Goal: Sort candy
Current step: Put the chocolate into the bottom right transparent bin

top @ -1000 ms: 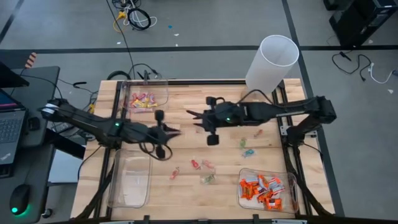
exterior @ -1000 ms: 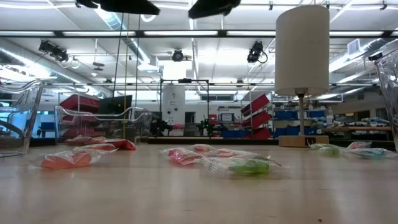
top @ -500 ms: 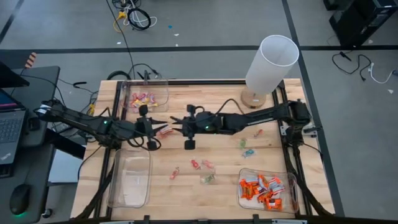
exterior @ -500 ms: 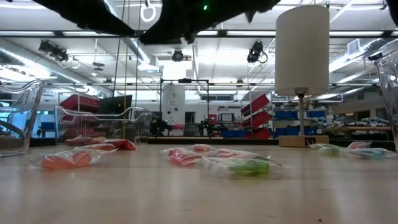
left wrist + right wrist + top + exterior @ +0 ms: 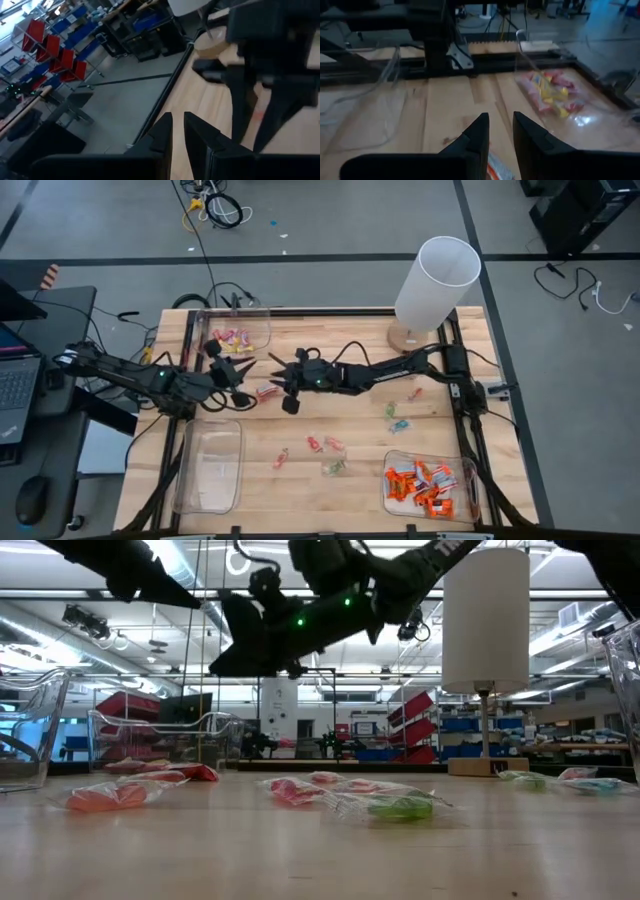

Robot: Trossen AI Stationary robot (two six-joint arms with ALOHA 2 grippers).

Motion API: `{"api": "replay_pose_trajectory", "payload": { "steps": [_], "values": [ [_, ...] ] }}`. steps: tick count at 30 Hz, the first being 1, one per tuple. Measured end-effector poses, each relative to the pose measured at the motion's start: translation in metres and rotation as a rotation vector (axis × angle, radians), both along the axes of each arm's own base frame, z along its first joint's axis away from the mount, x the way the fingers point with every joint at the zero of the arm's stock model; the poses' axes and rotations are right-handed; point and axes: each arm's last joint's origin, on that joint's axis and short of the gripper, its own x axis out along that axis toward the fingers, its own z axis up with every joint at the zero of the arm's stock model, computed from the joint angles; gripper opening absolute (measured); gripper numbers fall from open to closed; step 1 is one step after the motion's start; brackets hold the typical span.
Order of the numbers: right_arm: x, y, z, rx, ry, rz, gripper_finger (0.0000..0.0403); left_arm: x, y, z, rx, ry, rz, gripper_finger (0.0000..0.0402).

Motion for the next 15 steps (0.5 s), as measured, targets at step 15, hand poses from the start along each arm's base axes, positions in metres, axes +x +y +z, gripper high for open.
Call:
{"api": "replay_pose_trajectory", "payload": {
  "steps": [15],
  "values": [
    [0.005, -0.014, -0.024, -0.105, 0.038, 0.004, 0.009, -0.005, 0.002, -0.008, 0.007, 0.084, 0.018, 0.0049]
  ]
}}
